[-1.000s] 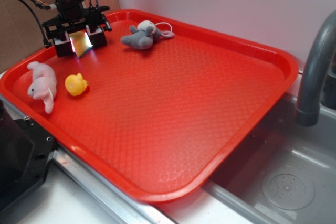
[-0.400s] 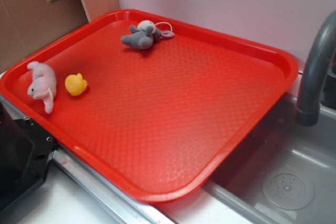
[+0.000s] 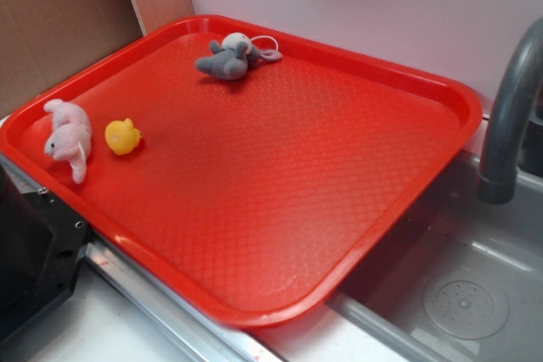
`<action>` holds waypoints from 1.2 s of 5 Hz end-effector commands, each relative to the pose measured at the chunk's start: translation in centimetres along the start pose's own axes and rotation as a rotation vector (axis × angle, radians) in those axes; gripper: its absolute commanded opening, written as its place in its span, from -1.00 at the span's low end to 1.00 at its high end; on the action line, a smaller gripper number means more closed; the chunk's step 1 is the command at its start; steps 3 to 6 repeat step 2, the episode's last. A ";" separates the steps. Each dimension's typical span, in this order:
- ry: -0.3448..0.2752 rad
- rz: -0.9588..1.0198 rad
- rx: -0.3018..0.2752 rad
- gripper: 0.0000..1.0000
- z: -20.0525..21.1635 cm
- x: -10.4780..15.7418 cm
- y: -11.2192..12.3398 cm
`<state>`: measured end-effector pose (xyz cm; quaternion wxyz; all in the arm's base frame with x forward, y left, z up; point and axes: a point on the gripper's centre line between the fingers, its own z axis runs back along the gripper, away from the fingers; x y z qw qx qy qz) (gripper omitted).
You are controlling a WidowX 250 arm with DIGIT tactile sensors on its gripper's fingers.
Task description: Grab the green sponge.
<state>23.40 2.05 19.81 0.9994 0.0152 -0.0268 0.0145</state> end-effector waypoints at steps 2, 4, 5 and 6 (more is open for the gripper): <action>-0.048 0.065 0.037 -1.00 1.8 -3.7 -2.3; -0.048 0.065 0.037 -1.00 1.8 -3.7 -2.3; -0.048 0.065 0.037 -1.00 1.8 -3.7 -2.3; -0.048 0.065 0.037 -1.00 1.8 -3.7 -2.3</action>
